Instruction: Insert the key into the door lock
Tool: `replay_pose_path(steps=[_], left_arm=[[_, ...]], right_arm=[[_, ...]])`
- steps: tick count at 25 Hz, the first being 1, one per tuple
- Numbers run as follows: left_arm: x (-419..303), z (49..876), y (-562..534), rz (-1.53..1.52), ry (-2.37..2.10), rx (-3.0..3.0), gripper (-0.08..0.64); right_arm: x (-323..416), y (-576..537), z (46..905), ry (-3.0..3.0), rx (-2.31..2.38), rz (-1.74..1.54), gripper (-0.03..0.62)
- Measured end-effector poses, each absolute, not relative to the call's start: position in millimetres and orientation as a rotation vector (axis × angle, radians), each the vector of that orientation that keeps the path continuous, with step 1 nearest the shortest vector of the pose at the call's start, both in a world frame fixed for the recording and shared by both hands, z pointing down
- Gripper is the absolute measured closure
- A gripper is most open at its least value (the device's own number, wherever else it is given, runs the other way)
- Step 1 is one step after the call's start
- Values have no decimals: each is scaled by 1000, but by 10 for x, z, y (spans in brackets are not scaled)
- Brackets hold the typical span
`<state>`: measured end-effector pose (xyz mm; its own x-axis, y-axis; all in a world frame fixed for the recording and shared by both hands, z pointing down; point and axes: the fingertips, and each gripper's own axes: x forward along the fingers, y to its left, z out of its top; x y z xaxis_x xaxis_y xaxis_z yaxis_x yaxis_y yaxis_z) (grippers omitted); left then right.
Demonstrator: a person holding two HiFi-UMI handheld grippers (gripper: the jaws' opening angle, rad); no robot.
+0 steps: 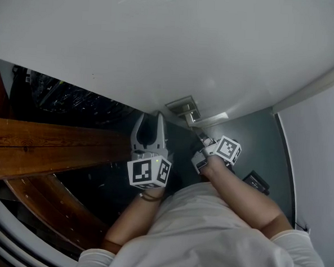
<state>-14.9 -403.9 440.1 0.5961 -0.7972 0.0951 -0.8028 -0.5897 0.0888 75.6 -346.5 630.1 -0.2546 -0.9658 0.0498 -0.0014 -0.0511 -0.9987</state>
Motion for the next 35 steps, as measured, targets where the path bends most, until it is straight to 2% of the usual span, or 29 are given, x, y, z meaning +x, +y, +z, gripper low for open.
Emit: replay_pose_path(steps=[7, 14, 16, 20, 24, 27, 35], left_arm=[[-138, 4384, -4040, 85, -1341, 2718, 431], [-263, 4310, -3909, 77, -1332, 2705, 431], [-344, 4307, -3857, 83, -1333, 2677, 433], [-426, 4244, -3722, 83, -1305, 2671, 551], [-384, 4071, -3566, 33, -1270, 2693, 554], [-373, 3919, -3516, -13, -1279, 2706, 554], [-408, 3643, -3443, -89, -1290, 2764, 554]], right_arm=[[771, -3479, 6217, 1471, -1158, -1412, 563], [829, -3103, 6035, 1839, -1508, -1408, 561], [872, -2997, 5823, 1962, -1644, -1295, 561], [850, -2948, 5152, 2172, -1806, -919, 576], [576, -3015, 4400, 2389, -1801, -487, 589], [425, -3085, 4023, 2461, -1806, -285, 591], [196, -3182, 3657, 2494, -1799, -85, 591]])
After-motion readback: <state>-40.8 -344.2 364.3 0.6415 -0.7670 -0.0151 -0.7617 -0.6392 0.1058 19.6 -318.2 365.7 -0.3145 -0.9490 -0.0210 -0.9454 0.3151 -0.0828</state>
